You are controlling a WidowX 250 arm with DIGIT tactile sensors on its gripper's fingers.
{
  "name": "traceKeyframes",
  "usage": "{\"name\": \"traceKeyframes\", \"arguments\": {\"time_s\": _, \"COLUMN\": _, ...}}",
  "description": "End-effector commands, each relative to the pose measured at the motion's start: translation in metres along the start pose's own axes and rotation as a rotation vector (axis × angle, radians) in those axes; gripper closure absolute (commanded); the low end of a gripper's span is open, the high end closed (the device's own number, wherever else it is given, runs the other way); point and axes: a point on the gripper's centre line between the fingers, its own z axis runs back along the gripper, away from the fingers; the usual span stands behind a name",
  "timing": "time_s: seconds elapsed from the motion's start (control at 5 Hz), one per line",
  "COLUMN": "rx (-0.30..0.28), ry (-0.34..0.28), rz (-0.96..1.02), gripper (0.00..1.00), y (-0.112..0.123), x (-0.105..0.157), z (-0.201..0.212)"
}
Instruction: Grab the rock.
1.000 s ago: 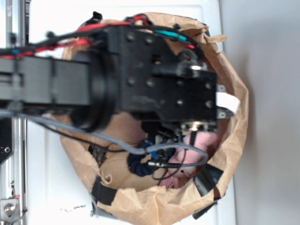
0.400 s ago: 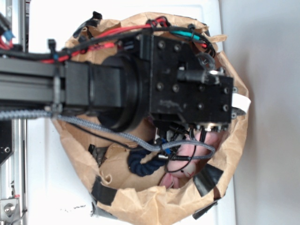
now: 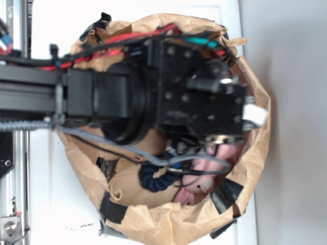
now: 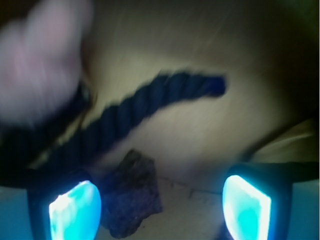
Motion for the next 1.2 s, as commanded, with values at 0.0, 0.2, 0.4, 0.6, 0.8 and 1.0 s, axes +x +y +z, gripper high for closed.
{"name": "traceKeyframes", "arguments": {"time_s": 0.0, "rx": -0.031, "ry": -0.159, "rz": -0.189, "gripper": 0.0, "y": 0.028, "x": 0.017, "z": 0.022}}
{"name": "traceKeyframes", "arguments": {"time_s": 0.2, "rx": -0.069, "ry": -0.169, "rz": -0.274, "gripper": 0.0, "y": 0.038, "x": 0.027, "z": 0.028}}
{"name": "traceKeyframes", "arguments": {"time_s": 0.4, "rx": -0.118, "ry": -0.168, "rz": -0.313, "gripper": 0.0, "y": 0.041, "x": 0.03, "z": 0.036}}
{"name": "traceKeyframes", "arguments": {"time_s": 0.6, "rx": -0.113, "ry": -0.167, "rz": -0.351, "gripper": 0.0, "y": 0.033, "x": 0.029, "z": 0.037}}
{"name": "traceKeyframes", "arguments": {"time_s": 0.8, "rx": -0.058, "ry": -0.1, "rz": -0.288, "gripper": 0.0, "y": 0.017, "x": 0.016, "z": 0.031}}
{"name": "traceKeyframes", "arguments": {"time_s": 1.0, "rx": -0.029, "ry": -0.019, "rz": -0.145, "gripper": 0.0, "y": 0.006, "x": 0.011, "z": 0.023}}
